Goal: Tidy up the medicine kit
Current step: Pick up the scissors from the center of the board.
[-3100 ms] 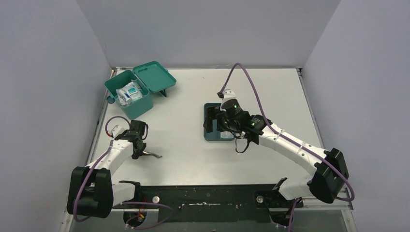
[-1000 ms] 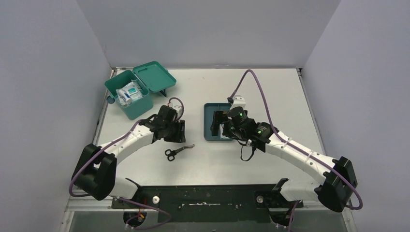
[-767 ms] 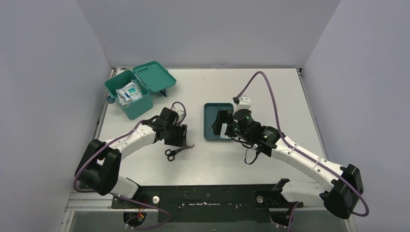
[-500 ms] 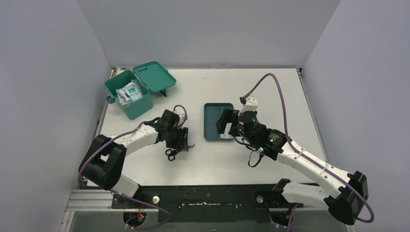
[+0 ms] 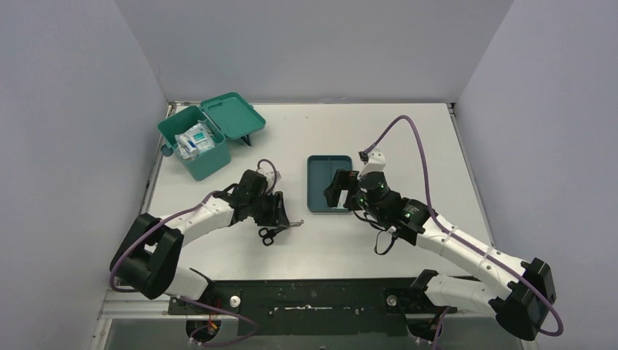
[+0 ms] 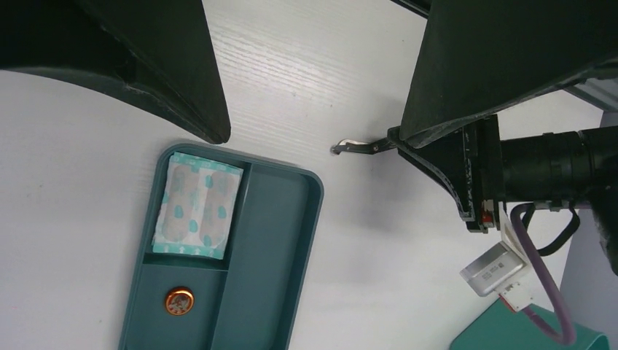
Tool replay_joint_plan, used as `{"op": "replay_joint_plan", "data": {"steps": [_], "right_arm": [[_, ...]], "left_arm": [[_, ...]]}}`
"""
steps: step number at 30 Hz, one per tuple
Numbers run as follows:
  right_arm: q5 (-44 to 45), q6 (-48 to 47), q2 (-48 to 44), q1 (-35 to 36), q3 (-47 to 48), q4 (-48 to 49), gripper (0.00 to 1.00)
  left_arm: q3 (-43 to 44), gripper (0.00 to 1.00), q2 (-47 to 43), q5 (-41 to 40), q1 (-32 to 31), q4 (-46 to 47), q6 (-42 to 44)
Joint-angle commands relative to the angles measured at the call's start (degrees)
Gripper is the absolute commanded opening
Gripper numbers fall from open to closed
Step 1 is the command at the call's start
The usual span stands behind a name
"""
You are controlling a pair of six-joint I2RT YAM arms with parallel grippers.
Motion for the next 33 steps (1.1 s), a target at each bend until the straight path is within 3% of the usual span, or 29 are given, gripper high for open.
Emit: {"op": "replay_joint_plan", "data": {"steps": [1,8,18,21,26,33], "right_arm": [[-5.2,0.0,1.4,-0.1,-1.6,6.8,0.87],[-13.2,0.6,7.8,0.4,-4.3,14.1,0.56],[-16.0,-0.5,16.5,2.2,-2.4,15.8,0.51],[-15.3,-1.3,19.0,2.7,-2.2,16.2,0.42],[-14.8,-2.7,23.6,4.5,0.1,15.6,0.38],[-7.7,-5.2,31.1,7.1,8.5,5.9,0.2]], "left_arm": [[-0.5,0.4,-7.0,-2.5,2.8,2.8,-6.2],[-3.0,0.42,-18.2,-1.2,10.4,2.7,-10.4],[-10.4,0.39,-18.2,2.6,14.5,1.8,-9.8],[-11.1,0.39,-18.1,3.0,14.9,1.8,-9.9],[-13.3,0.43,-18.5,5.1,15.5,6.1,-12.7],[-15.0,0.46,-21.8,2.2,16.9,5.6,-15.7]]}}
